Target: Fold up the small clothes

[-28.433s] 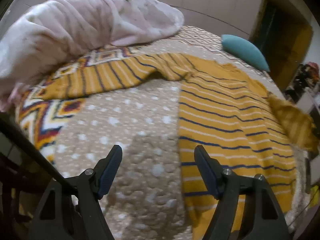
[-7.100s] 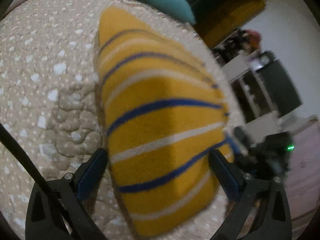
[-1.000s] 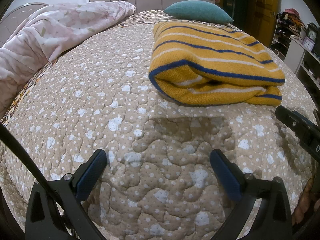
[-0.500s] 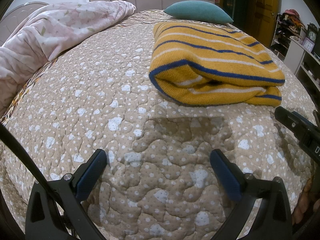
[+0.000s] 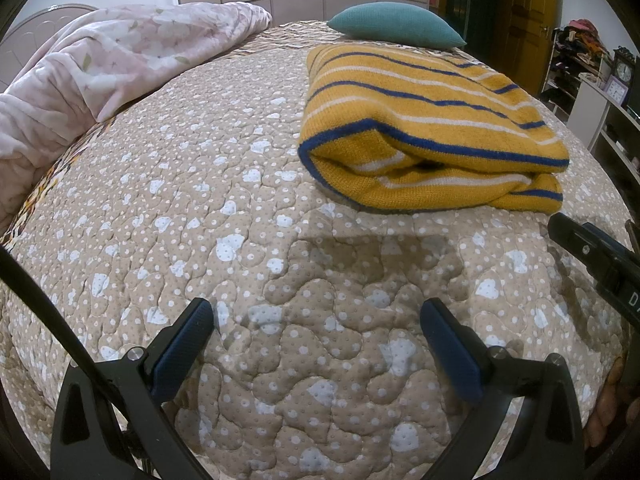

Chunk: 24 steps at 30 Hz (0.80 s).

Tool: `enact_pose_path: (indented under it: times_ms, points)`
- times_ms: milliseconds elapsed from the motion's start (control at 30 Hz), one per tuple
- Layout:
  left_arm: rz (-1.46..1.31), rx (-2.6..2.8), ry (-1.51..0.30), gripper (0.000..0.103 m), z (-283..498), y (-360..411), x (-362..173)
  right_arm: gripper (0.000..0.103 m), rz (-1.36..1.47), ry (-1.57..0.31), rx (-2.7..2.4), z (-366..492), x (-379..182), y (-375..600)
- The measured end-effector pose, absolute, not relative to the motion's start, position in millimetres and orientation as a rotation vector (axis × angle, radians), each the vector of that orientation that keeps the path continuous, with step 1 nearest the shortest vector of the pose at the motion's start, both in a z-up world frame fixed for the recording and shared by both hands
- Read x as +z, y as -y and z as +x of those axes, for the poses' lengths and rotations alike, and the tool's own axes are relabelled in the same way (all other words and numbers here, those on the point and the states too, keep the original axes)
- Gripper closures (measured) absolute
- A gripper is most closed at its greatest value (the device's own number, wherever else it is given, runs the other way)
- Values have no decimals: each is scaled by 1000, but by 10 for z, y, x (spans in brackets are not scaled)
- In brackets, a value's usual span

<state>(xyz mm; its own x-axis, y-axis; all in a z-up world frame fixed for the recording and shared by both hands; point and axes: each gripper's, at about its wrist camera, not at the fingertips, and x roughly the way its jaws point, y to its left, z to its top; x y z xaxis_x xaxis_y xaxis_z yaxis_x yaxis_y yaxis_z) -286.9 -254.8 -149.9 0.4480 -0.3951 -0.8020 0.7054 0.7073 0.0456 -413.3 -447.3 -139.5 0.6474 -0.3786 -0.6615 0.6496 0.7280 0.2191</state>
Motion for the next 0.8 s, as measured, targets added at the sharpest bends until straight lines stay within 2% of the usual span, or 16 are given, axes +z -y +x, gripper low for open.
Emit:
enact_pose_path:
  times_ms: [800]
  points:
    - [402, -701, -864, 0, -2881, 2555, -1497, 23, 455, -637, -599, -4137, -1400, 4526]
